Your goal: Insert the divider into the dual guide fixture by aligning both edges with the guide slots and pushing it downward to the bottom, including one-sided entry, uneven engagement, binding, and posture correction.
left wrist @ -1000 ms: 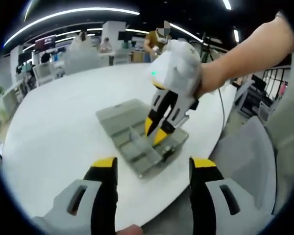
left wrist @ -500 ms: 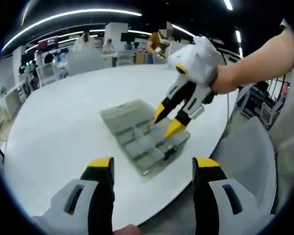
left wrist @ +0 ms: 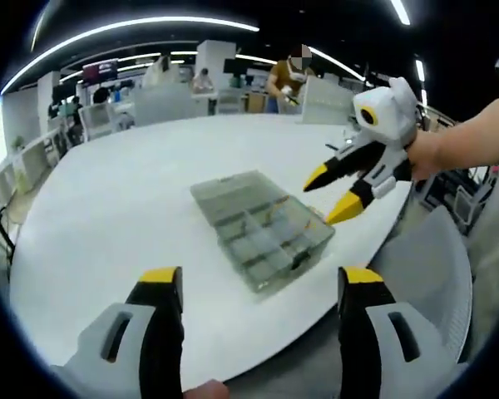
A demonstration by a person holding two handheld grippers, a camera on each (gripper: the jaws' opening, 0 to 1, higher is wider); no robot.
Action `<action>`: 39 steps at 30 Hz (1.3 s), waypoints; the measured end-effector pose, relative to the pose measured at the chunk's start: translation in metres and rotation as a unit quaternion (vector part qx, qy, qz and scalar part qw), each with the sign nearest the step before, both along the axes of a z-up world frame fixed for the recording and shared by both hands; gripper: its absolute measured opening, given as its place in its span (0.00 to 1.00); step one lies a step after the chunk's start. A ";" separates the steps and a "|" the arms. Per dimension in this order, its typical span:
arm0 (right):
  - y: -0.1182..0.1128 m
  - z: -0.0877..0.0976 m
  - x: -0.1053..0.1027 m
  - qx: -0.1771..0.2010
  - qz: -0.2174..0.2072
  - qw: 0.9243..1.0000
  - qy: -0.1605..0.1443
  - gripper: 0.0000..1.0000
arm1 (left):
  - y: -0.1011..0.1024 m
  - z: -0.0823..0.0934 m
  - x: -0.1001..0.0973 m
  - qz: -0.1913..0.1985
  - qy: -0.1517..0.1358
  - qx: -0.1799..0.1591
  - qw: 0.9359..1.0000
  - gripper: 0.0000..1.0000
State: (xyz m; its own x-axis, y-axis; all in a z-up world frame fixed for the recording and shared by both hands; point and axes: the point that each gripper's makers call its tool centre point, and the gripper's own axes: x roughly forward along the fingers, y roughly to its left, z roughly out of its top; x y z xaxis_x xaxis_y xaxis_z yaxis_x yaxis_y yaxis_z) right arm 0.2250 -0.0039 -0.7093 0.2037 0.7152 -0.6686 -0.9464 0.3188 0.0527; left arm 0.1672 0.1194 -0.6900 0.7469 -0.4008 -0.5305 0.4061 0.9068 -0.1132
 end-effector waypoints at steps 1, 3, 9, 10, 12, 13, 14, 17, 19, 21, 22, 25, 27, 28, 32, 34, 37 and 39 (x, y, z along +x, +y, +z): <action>-0.003 0.002 -0.001 0.005 -0.005 1.000 -0.001 0.44 | -0.001 0.002 0.000 0.003 0.000 -0.003 1.000 0.77; -0.007 0.006 -0.001 0.012 -0.019 1.000 -0.007 0.48 | -0.001 0.004 0.000 0.010 -0.001 -0.006 1.000 0.77; -0.018 0.019 0.003 0.049 -0.072 0.996 -0.009 0.59 | 0.003 0.006 0.003 0.021 0.000 -0.007 1.000 0.80; -0.020 0.020 0.003 0.052 -0.076 0.996 -0.010 0.61 | 0.003 0.007 0.003 0.023 -0.002 -0.005 1.000 0.81; -0.024 0.023 0.002 0.055 -0.089 0.994 -0.014 0.63 | 0.006 0.009 0.005 0.029 -0.009 0.002 1.000 0.84; -0.025 0.024 0.001 0.058 -0.093 0.994 -0.015 0.65 | 0.007 0.009 0.005 0.031 -0.010 0.004 0.999 0.85; -0.026 0.025 0.000 0.061 -0.096 0.993 -0.017 0.66 | 0.008 0.009 0.006 0.033 -0.010 0.005 0.999 0.86; -0.030 0.031 -0.002 0.073 -0.117 0.990 -0.017 0.71 | 0.009 0.011 0.006 0.039 -0.014 0.006 0.999 0.88; -0.035 0.035 -0.001 0.084 -0.136 0.987 -0.022 0.72 | 0.009 0.012 0.006 0.042 -0.015 0.004 0.999 0.89; -0.040 0.033 -0.003 0.085 -0.145 0.986 -0.016 0.74 | 0.008 0.011 0.005 0.042 -0.014 0.000 0.999 0.90; -0.042 0.032 -0.004 0.082 -0.148 0.985 -0.013 0.74 | 0.008 0.011 0.005 0.043 -0.014 0.000 0.999 0.90; -0.048 0.032 -0.005 0.082 -0.157 0.984 -0.017 0.75 | 0.008 0.009 0.004 0.047 -0.014 0.001 0.999 0.91; -0.052 0.033 -0.004 0.084 -0.166 0.982 -0.020 0.76 | 0.009 0.010 0.005 0.049 -0.016 0.001 0.999 0.91; -0.054 0.034 -0.004 0.088 -0.171 0.981 -0.020 0.77 | 0.009 0.009 0.005 0.049 -0.016 0.000 0.999 0.92; -0.057 0.036 -0.003 0.094 -0.187 0.978 -0.021 0.78 | 0.011 0.009 0.005 0.054 -0.017 -0.002 0.998 0.92; -0.057 0.037 -0.004 0.094 -0.189 0.977 -0.020 0.79 | 0.012 0.009 0.003 0.056 -0.017 -0.004 0.998 0.93; -0.060 0.040 -0.004 0.100 -0.200 0.974 -0.023 0.79 | 0.015 0.010 0.003 0.062 -0.018 -0.003 0.998 0.94; -0.061 0.041 -0.004 0.106 -0.205 0.973 -0.021 0.80 | 0.016 0.011 0.003 0.066 -0.021 -0.004 0.998 0.94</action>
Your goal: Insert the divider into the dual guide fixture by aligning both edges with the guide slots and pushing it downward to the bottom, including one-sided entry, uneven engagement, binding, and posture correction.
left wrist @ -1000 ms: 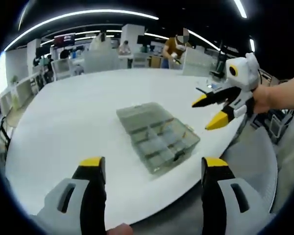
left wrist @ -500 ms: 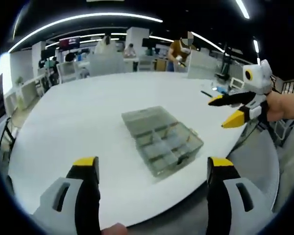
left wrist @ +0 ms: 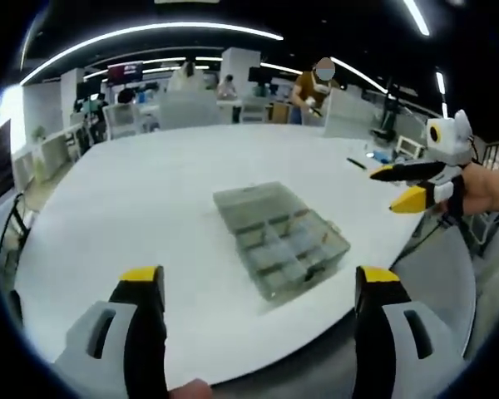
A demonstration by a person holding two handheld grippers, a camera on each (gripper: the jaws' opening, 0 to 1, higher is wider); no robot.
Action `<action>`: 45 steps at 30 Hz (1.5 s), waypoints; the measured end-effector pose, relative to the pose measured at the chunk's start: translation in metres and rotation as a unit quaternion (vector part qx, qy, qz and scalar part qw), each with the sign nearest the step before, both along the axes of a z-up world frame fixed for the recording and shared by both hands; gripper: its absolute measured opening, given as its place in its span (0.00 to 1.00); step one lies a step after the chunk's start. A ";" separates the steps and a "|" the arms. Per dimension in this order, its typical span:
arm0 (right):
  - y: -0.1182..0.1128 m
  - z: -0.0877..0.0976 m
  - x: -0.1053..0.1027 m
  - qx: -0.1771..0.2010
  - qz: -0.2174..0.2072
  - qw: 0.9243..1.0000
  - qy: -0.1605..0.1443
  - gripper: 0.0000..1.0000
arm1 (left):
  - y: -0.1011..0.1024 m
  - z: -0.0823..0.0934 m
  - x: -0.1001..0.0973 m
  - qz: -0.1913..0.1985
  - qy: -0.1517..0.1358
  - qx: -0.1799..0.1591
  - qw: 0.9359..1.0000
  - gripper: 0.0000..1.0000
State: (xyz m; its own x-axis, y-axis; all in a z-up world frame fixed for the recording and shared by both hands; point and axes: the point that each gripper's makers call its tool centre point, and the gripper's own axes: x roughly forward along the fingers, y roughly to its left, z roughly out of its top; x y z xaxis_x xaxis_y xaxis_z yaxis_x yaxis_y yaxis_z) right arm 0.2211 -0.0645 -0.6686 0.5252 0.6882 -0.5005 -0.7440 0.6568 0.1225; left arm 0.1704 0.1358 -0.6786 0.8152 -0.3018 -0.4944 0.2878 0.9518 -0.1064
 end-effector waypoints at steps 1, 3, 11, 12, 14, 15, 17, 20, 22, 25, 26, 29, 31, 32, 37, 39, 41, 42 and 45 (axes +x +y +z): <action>-0.001 0.000 0.000 0.000 -0.004 1.000 0.001 0.80 | 0.000 0.000 0.000 0.001 -0.001 0.000 1.000 0.94; -0.001 -0.001 0.000 -0.003 -0.007 1.000 -0.002 0.82 | 0.003 0.002 0.001 0.007 -0.005 0.003 1.000 0.94; -0.006 0.001 -0.003 0.011 -0.043 0.999 0.007 0.85 | 0.012 0.006 0.001 0.024 -0.004 0.001 1.000 0.96; -0.007 0.002 -0.003 0.015 -0.048 0.999 0.008 0.85 | 0.014 0.005 0.000 0.027 -0.001 0.004 1.000 0.96; -0.007 0.001 -0.005 0.020 -0.053 0.998 0.014 0.86 | 0.015 0.005 0.000 0.031 -0.001 0.002 1.000 0.97; -0.007 0.000 -0.006 0.020 -0.054 0.998 0.014 0.87 | 0.015 0.005 0.000 0.033 0.000 0.001 0.999 0.97; -0.008 -0.003 -0.009 0.018 -0.054 0.998 0.015 0.87 | 0.014 0.006 0.000 0.033 -0.002 0.001 0.999 0.99; -0.009 -0.008 -0.012 0.029 -0.061 0.997 0.030 0.88 | 0.013 0.004 -0.001 0.030 0.000 0.002 1.000 0.99; -0.010 -0.012 -0.014 0.027 -0.065 0.997 0.033 0.88 | 0.016 0.006 -0.001 0.036 -0.003 -0.001 0.999 0.99; -0.012 -0.015 -0.015 0.020 -0.069 0.997 0.026 0.89 | 0.018 0.007 -0.002 0.037 -0.004 -0.004 0.999 0.99; -0.012 -0.018 -0.017 0.027 -0.073 0.996 0.038 0.89 | 0.018 0.007 -0.003 0.037 -0.003 -0.003 0.999 0.99; -0.014 -0.018 -0.016 0.022 -0.077 0.996 0.031 0.89 | 0.021 0.005 -0.003 0.042 0.000 -0.005 0.999 0.99; -0.013 -0.019 -0.017 0.026 -0.077 0.996 0.040 0.89 | 0.021 0.005 -0.004 0.043 0.001 -0.007 0.999 0.99; -0.013 -0.019 -0.017 0.025 -0.078 0.996 0.040 0.89 | 0.020 0.005 -0.004 0.042 0.002 -0.008 0.999 0.99; -0.013 -0.022 -0.018 0.022 -0.074 0.996 0.046 0.88 | 0.021 0.002 -0.004 0.045 0.008 -0.011 0.999 0.99; -0.013 -0.023 -0.019 0.020 -0.071 0.996 0.050 0.88 | 0.020 0.001 -0.005 0.045 0.009 -0.008 0.999 0.99; -0.012 -0.024 -0.021 0.017 -0.069 0.996 0.051 0.88 | 0.021 0.001 -0.004 0.047 0.010 -0.008 0.999 0.99; -0.012 -0.024 -0.021 0.016 -0.069 0.996 0.052 0.88 | 0.021 0.001 -0.004 0.048 0.010 -0.009 0.999 0.99; -0.013 -0.025 -0.022 0.014 -0.069 0.996 0.054 0.88 | 0.018 -0.002 -0.005 0.044 0.015 -0.007 0.999 0.99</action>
